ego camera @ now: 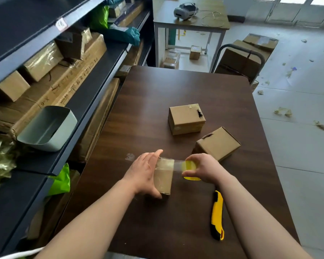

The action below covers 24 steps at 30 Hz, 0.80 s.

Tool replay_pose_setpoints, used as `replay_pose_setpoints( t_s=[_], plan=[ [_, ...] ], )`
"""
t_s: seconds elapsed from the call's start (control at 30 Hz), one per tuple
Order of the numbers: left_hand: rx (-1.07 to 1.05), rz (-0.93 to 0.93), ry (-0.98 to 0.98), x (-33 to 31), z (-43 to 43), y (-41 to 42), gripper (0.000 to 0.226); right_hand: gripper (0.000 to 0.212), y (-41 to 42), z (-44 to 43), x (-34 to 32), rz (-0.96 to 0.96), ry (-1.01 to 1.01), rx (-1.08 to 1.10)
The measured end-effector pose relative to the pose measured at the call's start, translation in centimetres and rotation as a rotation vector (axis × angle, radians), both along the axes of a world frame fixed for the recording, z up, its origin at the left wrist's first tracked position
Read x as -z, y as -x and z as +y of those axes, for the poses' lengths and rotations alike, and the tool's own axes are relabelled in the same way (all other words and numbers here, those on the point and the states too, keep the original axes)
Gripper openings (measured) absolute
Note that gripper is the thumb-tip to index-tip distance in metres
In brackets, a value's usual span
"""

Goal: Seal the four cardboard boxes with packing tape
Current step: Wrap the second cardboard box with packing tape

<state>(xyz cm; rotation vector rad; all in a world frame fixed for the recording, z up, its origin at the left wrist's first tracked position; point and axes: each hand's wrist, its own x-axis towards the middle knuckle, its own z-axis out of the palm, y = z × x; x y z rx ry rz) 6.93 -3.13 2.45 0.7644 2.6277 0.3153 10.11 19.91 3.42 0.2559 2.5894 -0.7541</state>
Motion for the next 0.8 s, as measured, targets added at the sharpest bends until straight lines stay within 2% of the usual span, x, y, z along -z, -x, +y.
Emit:
replay_pose_setpoints(
  t_s=[0.23, 0.43, 0.67, 0.73, 0.8],
  plan=[
    [0.006, -0.031, -0.007, 0.4, 0.0, 0.4, 0.139, 0.067, 0.4, 0.2, 2.8, -0.062, 0.11, 0.037],
    [0.071, -0.02, 0.117, -0.2, 0.3, 1.1, 0.138, 0.064, 0.1, -0.4, 4.0, -0.053, 0.164, 0.077],
    [0.239, 0.086, 0.427, -1.4, 3.1, 0.6, 0.132, 0.064, 0.0, -1.9, 4.0, -0.011, 0.116, 0.045],
    [0.299, 0.143, 0.444, -1.2, 4.0, 0.2, 0.131, 0.065, -0.2, -2.3, 3.9, -0.012, 0.095, 0.026],
    [0.284, 0.186, 0.38, -1.0, 3.8, 0.3, 0.129, 0.066, -0.3, -2.1, 3.5, -0.002, 0.087, 0.033]
  ],
)
